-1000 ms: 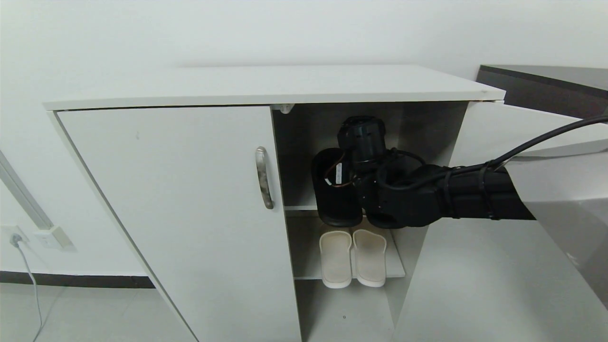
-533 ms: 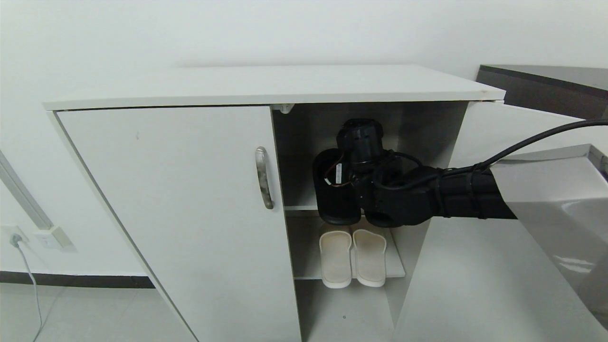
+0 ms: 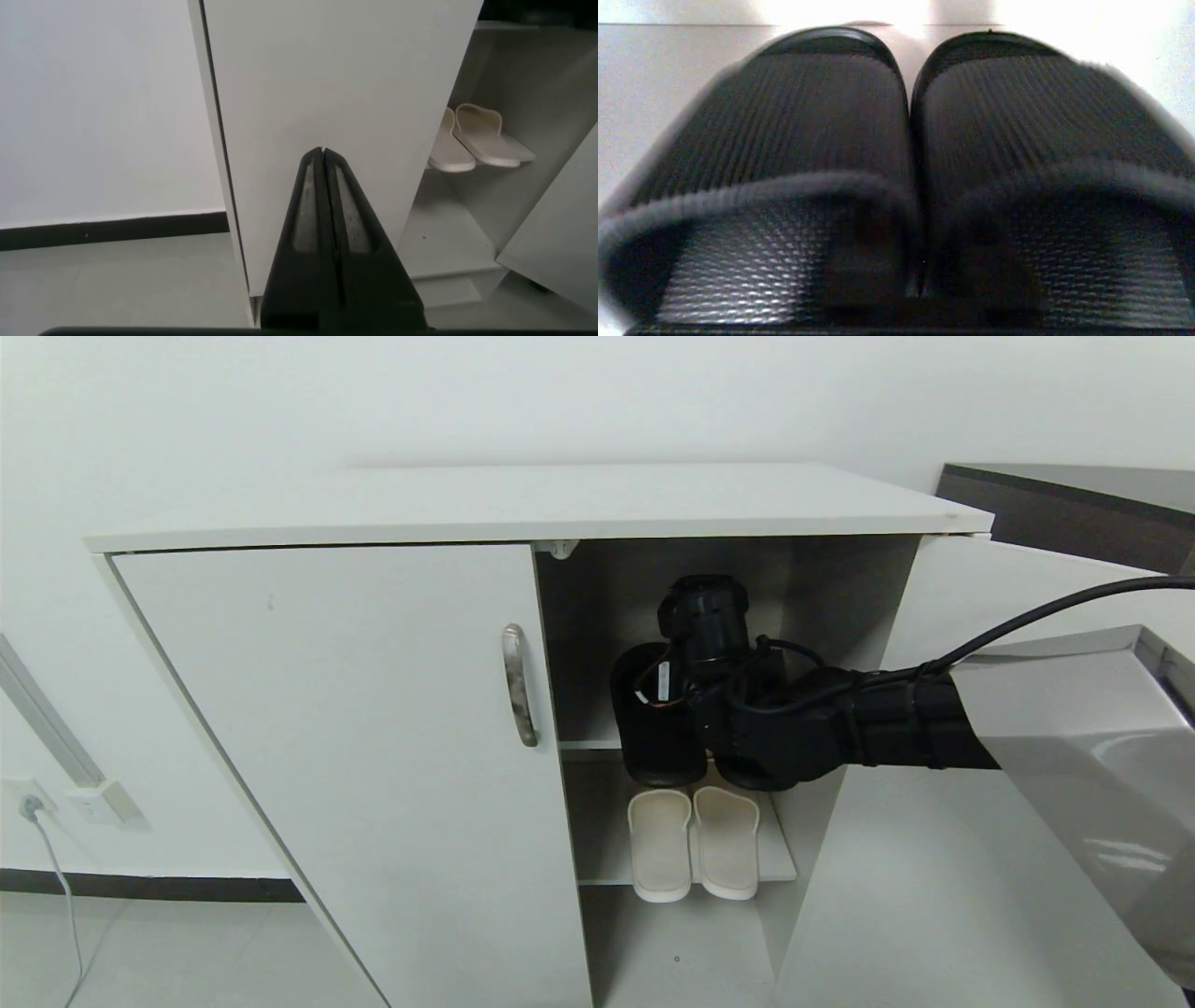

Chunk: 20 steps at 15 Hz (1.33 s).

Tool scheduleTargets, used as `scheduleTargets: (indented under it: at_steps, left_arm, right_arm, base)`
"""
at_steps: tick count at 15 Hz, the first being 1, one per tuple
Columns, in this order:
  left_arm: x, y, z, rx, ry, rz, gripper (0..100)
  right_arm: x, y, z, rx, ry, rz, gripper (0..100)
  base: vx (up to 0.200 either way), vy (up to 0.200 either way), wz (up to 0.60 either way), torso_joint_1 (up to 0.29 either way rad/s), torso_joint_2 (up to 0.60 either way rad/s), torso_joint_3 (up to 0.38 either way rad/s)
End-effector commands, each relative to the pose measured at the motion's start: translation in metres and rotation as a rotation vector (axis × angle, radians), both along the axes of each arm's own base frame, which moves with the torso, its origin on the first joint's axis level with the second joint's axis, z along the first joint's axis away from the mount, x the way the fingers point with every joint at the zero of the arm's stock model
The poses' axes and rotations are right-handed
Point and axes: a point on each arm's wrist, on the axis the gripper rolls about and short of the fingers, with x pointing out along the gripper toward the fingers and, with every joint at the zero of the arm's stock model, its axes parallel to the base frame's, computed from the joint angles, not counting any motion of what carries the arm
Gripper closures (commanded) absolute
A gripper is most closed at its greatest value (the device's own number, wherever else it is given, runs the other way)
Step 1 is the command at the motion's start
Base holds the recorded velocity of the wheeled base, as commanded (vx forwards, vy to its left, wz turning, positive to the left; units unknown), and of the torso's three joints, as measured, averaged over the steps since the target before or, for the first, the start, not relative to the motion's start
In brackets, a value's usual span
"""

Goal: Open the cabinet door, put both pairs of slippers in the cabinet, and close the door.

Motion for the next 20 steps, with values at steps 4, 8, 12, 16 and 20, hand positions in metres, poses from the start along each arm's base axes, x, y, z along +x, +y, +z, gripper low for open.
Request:
scheduleTargets:
  at_steps: [4,8,12,16,20]
  left_arm:
    - [0.000,0.000,0.000,-0.001,0.001,0.000,100]
    - [0.000,0.000,0.000,-0.001,0.001,0.000,100]
    - [0.000,0.000,0.000,-0.001,0.001,0.000,100]
    - [0.000,0.000,0.000,-0.001,0.001,0.000,100]
    - [0.000,0.000,0.000,0.001,0.001,-0.002,100]
  right_arm:
    - [-0.015,-0.011,0.004,-0.016,0.022,0.002,0]
    - [-0.052,-0.023,0.020,-0.019,0.031,0.033,0]
    - [-0.092,-0.030,0.034,-0.005,0.012,0.087,0]
    - [-0.133,-0.041,0.037,-0.022,0.022,0.133,0]
    - [-0.171,-0.054,0.021,0.013,-0.010,0.231,0]
  base:
    - [0.000,0.000,0.00,0.000,0.00,0.000]
    - [0.000,0.000,0.00,0.000,0.00,0.000]
    - [0.000,0.000,0.00,0.000,0.00,0.000]
    - [0.000,0.000,0.00,0.000,0.00,0.000]
    - [0.000,0.000,0.00,0.000,0.00,0.000]
